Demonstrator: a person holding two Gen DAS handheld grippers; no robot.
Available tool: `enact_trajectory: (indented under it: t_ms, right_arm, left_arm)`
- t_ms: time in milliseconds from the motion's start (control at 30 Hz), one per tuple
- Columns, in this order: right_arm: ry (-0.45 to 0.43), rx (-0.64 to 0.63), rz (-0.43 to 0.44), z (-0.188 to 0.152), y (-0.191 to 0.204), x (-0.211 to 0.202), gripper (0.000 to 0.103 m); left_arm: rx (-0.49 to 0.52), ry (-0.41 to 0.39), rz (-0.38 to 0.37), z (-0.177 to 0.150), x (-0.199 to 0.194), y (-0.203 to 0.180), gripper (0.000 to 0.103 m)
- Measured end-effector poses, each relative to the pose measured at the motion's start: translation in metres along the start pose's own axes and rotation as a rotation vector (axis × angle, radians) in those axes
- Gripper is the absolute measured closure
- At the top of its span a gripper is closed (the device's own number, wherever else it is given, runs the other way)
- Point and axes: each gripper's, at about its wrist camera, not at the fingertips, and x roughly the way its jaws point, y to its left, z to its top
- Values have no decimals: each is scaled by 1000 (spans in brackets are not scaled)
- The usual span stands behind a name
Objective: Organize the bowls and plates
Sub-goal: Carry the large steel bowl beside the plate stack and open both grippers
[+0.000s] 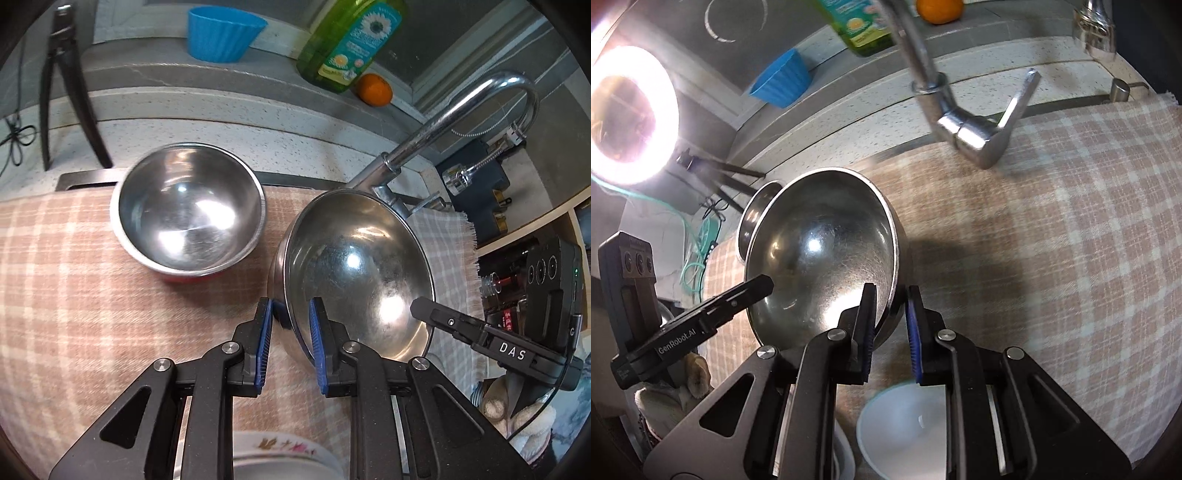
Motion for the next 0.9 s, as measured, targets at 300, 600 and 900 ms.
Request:
enact_trajectory:
  t_ms: [300, 600, 900]
  right_arm:
    - [-4, -48, 33, -16, 35, -6, 87]
    - [7, -96, 60, -32, 75, -3, 87]
    - [34, -179, 100, -48, 126, 9, 87]
  left_arm:
    - [-13, -51, 11, -16, -39, 18, 85]
    - [-42, -101, 30, -34, -74, 43, 85]
    - [-91, -146, 63, -59, -112, 80, 85]
